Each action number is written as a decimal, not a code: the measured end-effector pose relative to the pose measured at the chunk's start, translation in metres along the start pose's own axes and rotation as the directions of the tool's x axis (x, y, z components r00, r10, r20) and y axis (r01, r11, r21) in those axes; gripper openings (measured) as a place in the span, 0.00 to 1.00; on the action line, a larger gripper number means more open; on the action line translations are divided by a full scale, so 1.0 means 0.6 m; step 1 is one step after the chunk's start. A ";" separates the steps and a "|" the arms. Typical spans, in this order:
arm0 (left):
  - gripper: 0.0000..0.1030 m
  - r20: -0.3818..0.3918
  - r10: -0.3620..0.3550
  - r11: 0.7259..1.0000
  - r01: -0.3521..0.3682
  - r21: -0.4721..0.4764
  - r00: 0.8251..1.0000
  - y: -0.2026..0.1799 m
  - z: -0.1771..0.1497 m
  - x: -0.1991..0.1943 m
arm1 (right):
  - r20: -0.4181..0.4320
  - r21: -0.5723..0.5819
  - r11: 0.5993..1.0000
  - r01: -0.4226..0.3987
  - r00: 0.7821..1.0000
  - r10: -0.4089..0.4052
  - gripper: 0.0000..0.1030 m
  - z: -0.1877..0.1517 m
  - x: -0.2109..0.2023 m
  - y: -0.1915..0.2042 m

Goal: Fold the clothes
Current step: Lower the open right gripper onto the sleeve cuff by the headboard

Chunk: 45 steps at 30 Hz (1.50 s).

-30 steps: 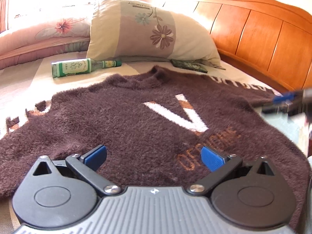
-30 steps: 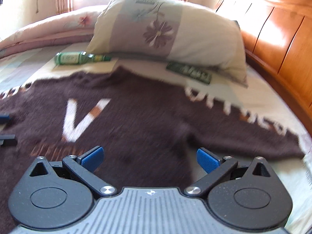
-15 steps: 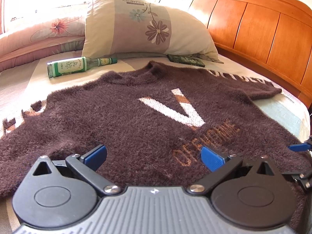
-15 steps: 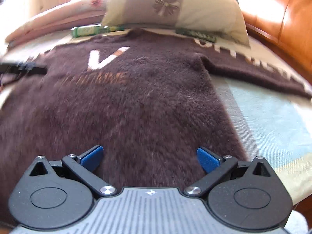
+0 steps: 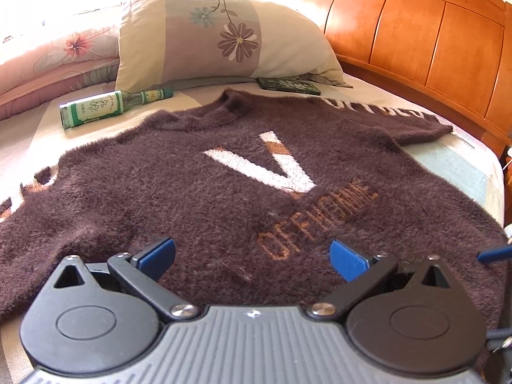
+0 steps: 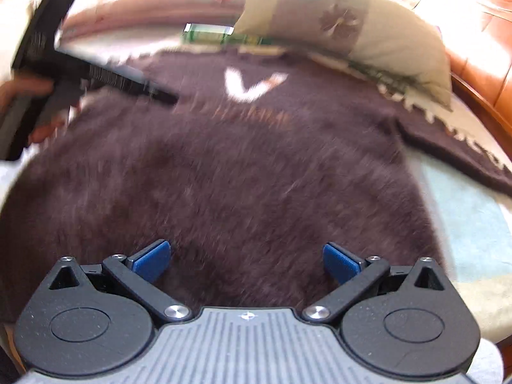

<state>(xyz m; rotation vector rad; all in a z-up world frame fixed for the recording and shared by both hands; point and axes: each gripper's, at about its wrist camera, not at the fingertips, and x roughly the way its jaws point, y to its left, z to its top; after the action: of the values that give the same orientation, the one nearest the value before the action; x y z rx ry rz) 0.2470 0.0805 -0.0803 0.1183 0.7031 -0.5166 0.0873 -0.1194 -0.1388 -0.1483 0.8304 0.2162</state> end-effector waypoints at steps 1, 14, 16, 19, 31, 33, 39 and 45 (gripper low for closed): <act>0.99 -0.001 -0.002 1.000 0.002 -0.002 1.000 0.000 0.000 0.000 | 0.001 0.017 1.000 -0.002 1.000 0.001 1.00 -0.005 0.001 0.001; 0.99 0.013 -0.027 0.999 0.028 -0.025 1.000 -0.004 0.009 -0.003 | -0.029 0.062 0.998 0.016 0.999 -0.014 1.00 0.023 0.007 -0.021; 0.99 0.006 -0.016 1.000 0.016 -0.020 1.000 -0.006 0.011 0.002 | -0.037 0.108 0.994 0.006 0.999 -0.002 1.00 0.013 0.008 -0.033; 0.99 -0.001 -0.024 0.999 0.024 -0.033 1.000 -0.006 0.014 0.009 | -0.035 0.096 0.995 0.010 0.999 -0.006 1.00 -0.001 -0.001 -0.032; 0.99 0.003 -0.073 0.995 0.072 0.063 0.997 -0.058 0.023 0.030 | 0.078 0.341 0.940 -0.020 0.997 -0.007 1.00 0.019 -0.014 -0.131; 0.99 -0.002 -0.083 0.994 0.083 0.067 0.997 -0.064 0.025 0.035 | 0.086 0.398 0.917 -0.030 0.996 -0.004 1.00 0.015 -0.005 -0.158; 0.99 -0.013 -0.091 0.993 0.092 0.075 0.996 -0.075 0.025 0.055 | 0.108 0.466 0.883 -0.054 0.994 0.004 1.00 -0.006 0.007 -0.198; 0.99 -0.036 -0.083 0.992 0.086 0.095 0.996 -0.080 0.015 0.075 | 0.214 0.560 0.821 -0.109 0.977 -0.016 1.00 0.012 -0.002 -0.265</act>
<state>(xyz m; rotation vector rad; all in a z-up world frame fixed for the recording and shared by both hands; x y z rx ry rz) 0.2578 0.0179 -0.0990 0.1884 0.7165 -0.6316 0.1312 -0.2717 -0.1259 0.4582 0.6555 0.0188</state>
